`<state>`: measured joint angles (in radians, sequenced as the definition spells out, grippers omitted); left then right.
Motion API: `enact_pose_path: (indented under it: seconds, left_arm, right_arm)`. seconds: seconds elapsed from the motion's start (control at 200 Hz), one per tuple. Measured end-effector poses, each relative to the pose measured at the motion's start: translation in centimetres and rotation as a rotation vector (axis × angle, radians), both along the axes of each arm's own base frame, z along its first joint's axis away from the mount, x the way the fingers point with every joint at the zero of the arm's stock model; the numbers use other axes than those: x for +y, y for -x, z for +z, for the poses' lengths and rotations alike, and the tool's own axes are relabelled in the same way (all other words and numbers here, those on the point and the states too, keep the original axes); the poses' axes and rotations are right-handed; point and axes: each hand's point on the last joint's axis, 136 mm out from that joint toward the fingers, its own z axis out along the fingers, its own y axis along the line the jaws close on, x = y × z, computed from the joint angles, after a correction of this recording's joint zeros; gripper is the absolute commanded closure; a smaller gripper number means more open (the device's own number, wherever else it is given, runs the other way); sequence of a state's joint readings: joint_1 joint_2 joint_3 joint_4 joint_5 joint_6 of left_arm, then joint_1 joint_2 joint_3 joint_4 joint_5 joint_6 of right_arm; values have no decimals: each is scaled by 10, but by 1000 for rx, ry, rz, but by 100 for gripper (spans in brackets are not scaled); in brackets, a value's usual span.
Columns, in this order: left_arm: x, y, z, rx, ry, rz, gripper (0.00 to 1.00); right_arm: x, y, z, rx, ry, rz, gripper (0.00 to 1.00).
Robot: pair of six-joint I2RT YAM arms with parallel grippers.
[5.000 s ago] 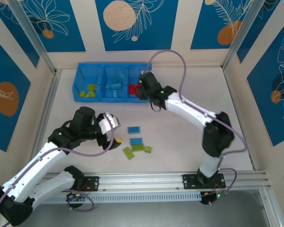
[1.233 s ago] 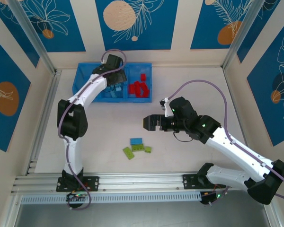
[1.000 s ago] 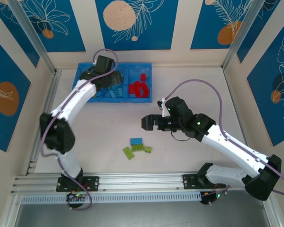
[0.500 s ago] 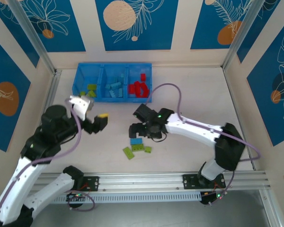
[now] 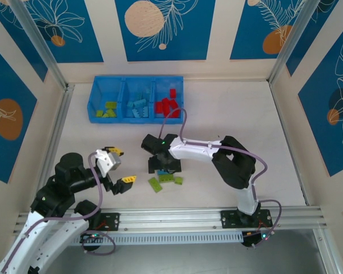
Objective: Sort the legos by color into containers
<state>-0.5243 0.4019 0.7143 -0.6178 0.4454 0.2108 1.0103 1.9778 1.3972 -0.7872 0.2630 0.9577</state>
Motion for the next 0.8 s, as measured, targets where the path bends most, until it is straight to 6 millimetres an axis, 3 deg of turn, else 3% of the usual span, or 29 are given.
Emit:
enact_pose_path:
  seconds: [0.07,0.155,0.335,0.57,0.7,0.8]
  left_arm:
    - [0,1,-4,3,-10,-8,0]
    - [-1,3,-7,3,-20,-26,0]
    - [-4,9,-7,10,-15,-60,0]
    - [-11,16,-15,43,3,-121,0]
    - [-9,8,-22,58,-23,-82,0]
    - [-1,-2,-25,45,-47,-8,0]
  right_arm:
    - [-1,2,-3,7,12,-8,38]
    - [-2,1,0,-3,12,-26,45]
    - [-6,-5,18,-58,-13,-46,47]
    - [10,-41,108,-262,-258,-37,47]
    - [29,-79,151,-399,-358,-20,47]
    - [45,-116,171,-487,-392,-12,47]
